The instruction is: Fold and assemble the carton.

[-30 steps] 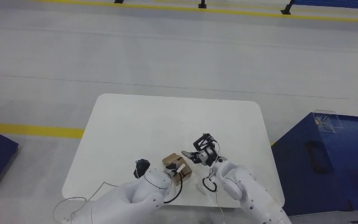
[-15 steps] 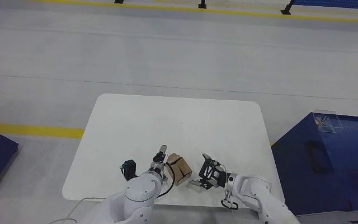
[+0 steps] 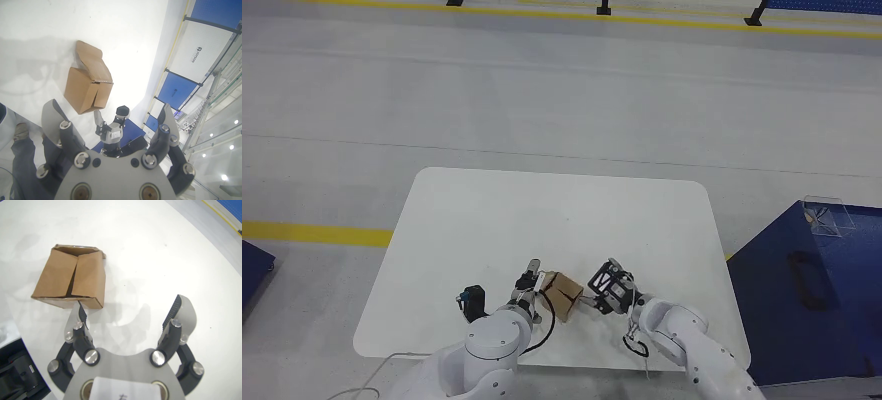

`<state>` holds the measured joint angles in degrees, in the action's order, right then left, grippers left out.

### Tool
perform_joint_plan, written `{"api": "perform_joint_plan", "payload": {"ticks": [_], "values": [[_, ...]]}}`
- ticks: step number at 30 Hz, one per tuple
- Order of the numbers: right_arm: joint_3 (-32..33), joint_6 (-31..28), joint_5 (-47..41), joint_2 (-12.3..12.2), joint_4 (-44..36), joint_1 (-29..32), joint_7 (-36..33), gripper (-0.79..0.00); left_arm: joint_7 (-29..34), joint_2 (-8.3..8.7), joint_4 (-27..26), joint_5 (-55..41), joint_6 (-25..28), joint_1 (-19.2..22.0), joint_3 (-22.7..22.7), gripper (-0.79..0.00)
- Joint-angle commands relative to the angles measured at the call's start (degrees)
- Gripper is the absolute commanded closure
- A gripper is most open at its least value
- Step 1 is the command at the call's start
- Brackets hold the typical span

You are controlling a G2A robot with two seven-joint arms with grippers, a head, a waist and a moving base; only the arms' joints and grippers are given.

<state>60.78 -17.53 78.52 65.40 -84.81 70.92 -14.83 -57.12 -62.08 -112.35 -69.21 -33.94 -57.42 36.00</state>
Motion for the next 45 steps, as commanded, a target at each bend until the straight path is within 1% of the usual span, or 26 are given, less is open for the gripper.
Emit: {"api": "perform_joint_plan", "payload": {"ticks": [1, 4, 8, 14, 19, 28, 29, 31, 33, 35, 36, 45], "values": [[-0.7, 2.6, 0.3, 0.4, 0.9, -0.9, -0.2, -0.785, 0.0, 0.00, 0.0, 0.0, 0.0, 0.0, 0.0, -0.785], [-2.4, 6.6, 1.5, 1.2, 2.5, -2.5, -0.2, -0.785, 0.0, 0.00, 0.0, 0.0, 0.0, 0.0, 0.0, -0.785], [-4.1, 8.8, -0.6, 2.3, 4.8, -4.8, 0.2, -0.785, 0.0, 0.00, 0.0, 0.0, 0.0, 0.0, 0.0, -0.785], [-5.7, 9.9, -4.7, 3.8, 8.0, -8.0, 1.1, -0.785, 0.0, 0.00, 0.0, 0.0, 0.0, 0.0, 0.0, -0.785], [-5.7, 9.8, -11.0, 5.0, 11.5, -10.4, 1.9, -0.785, 0.0, 0.00, 0.0, 0.0, 0.0, 0.0, 0.0, -0.785], [-5.4, 9.9, -11.3, 5.0, 11.2, -10.6, 2.5, -0.785, 0.0, 0.00, 0.0, 0.0, 0.0, 0.0, 0.0, -0.785], [-4.9, 10.6, -10.9, 5.0, 10.1, -10.0, 4.2, -0.785, 1.4, -0.02, 0.0, 0.5, 1.9, -0.4, 0.6, -0.785], [-3.6, 12.2, -10.7, 4.8, 7.9, -8.5, 7.5, -0.785, 3.6, 0.04, 0.5, 4.6, 6.0, -1.8, 1.1, -0.785], [-2.8, 13.8, -11.0, 4.8, 6.1, -7.0, 9.6, -0.785, 6.1, 0.09, 1.5, 10.0, 12.3, -3.6, 1.4, -0.785], [-2.1, 14.2, -12.6, 4.9, 4.6, -5.9, 11.7, -0.785, 11.4, -0.06, 2.7, 13.8, 20.0, -5.8, 1.1, -0.785], [-1.9, 14.0, -12.9, 4.9, 4.3, -5.5, 12.4, -0.785, 13.4, -0.12, 3.7, 15.7, 22.7, -6.3, 1.3, -0.785], [-2.0, 13.7, -13.2, 5.0, 4.3, -5.3, 12.4, -0.785, 13.4, -0.12, 3.7, 15.7, 22.7, -6.3, 1.3, -0.785]]}}
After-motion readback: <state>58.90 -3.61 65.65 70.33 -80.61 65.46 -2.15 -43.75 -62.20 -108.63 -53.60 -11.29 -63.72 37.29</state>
